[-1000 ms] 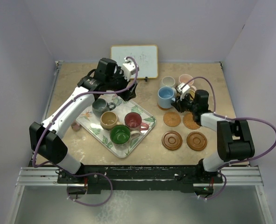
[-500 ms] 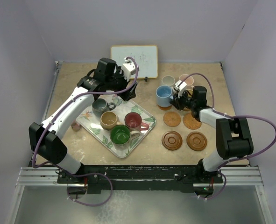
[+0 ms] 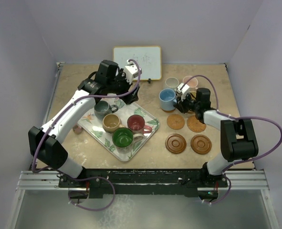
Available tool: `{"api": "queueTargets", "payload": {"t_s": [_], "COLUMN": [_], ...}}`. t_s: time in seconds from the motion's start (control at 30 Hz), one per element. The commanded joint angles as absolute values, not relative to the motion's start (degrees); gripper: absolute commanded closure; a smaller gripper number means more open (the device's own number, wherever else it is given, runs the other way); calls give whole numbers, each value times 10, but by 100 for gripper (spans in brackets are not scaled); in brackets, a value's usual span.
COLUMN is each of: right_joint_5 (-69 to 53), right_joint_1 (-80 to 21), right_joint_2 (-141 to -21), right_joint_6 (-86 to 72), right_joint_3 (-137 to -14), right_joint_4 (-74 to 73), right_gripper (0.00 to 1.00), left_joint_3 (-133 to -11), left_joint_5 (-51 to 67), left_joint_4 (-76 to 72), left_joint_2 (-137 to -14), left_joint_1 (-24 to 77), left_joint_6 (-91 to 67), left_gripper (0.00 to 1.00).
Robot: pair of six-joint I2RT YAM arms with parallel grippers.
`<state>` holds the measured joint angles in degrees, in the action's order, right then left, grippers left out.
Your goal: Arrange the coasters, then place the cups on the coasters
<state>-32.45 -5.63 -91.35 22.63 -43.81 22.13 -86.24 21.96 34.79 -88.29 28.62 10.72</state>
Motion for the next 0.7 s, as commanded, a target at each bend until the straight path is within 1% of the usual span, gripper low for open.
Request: {"api": "queueTargets", "payload": {"t_s": [0.0,0.23,0.67], "right_joint_5": [-323,-312,-294], "right_joint_1": [-58,-58,-58], "right_joint_2": [-898,-892,-877], "right_joint_6": [253,257,272], "right_joint_3": [-466,-463,-455], "right_joint_4": [223,196,167], "right_gripper": [93,86,76], "left_joint_3": [-857,-855,-848], "left_joint_5": [233,235,236], "left_joint_4": [324,324,322], "left_joint_2": [-853,-849,-843], "left_joint_1": [283,283,283], "left_joint_6": [121,124,126], "left_gripper": [26,26,26]}}
